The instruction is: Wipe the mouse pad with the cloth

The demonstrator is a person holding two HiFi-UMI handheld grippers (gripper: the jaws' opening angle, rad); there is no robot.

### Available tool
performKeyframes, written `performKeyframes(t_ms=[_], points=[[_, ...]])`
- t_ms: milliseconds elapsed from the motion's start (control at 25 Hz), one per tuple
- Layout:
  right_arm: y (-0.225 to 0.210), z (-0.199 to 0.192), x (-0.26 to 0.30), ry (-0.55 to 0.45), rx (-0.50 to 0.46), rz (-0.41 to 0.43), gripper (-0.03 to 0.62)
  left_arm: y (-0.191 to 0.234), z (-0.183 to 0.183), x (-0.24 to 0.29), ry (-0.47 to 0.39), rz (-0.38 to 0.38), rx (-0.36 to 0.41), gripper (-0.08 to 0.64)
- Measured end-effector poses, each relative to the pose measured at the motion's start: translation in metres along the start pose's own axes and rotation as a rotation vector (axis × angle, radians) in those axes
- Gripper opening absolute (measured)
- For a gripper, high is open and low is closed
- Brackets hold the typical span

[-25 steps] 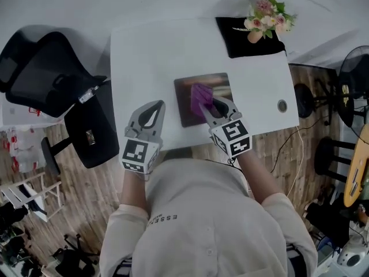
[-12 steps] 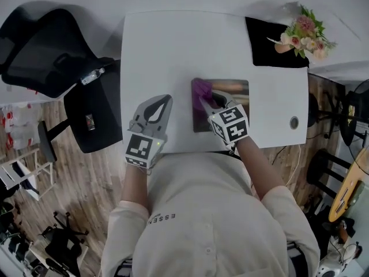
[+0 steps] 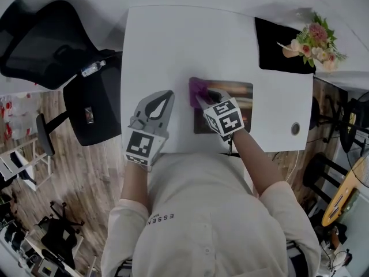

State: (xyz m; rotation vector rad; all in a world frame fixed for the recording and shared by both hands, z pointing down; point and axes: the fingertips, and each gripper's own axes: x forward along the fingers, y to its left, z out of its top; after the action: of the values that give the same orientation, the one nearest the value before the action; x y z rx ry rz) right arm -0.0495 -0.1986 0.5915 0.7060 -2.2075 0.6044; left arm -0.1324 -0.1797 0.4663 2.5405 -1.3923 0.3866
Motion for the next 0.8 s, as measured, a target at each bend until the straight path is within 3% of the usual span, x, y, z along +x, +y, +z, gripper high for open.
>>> performKeyframes(t_ms=[360, 800], points=[[-0.015, -0.007, -0.003, 0.004, 0.038, 0.066, 0.091, -0.007, 0.013, 0.012, 0.020, 0.073, 0.009, 0.002], [-0.059, -0.031, -0.032, 0.016, 0.076, 0.065, 0.092, -0.045, 0.026, 0.040, 0.034, 0.111, -0.006, 0.002]])
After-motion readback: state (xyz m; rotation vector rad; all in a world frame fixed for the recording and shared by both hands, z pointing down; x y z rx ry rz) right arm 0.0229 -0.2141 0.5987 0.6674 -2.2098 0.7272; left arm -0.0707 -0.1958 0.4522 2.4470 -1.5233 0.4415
